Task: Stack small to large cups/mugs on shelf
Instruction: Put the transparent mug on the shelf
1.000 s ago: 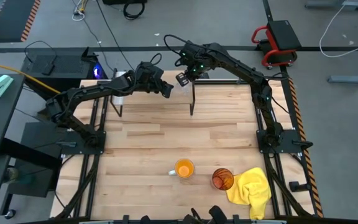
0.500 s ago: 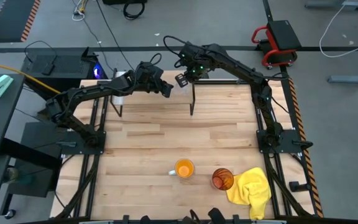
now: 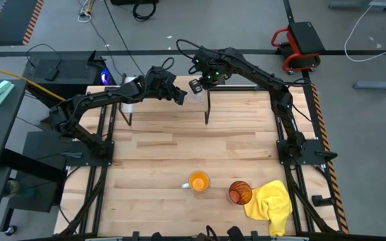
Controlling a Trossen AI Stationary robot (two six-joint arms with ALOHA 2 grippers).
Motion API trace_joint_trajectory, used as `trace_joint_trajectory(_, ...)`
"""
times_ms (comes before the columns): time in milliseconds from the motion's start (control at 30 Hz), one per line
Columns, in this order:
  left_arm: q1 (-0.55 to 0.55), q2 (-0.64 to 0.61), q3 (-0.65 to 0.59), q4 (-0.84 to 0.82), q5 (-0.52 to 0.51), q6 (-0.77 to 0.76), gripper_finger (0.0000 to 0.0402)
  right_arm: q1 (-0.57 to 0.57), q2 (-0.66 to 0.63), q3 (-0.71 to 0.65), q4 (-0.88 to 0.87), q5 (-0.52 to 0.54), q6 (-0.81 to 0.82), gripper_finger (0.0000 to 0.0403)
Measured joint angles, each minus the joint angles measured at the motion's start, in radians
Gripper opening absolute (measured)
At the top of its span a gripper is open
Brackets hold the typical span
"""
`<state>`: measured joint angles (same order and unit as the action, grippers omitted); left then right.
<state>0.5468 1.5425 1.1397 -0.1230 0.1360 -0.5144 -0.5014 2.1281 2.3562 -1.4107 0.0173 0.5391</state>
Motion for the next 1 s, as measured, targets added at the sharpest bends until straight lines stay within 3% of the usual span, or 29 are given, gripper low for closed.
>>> trace_joint_trajectory(367,0.000,0.000,0.000,0.000,0.000,-0.007,0.0036,0.007,0.000,0.000,-0.005,-0.014,0.017,0.0004)
trace_joint_trajectory(1000,0.000,0.000,0.000,0.030,0.000,-0.024,0.0038,0.006,0.002,0.000,0.020,-0.037,0.003,0.0066)
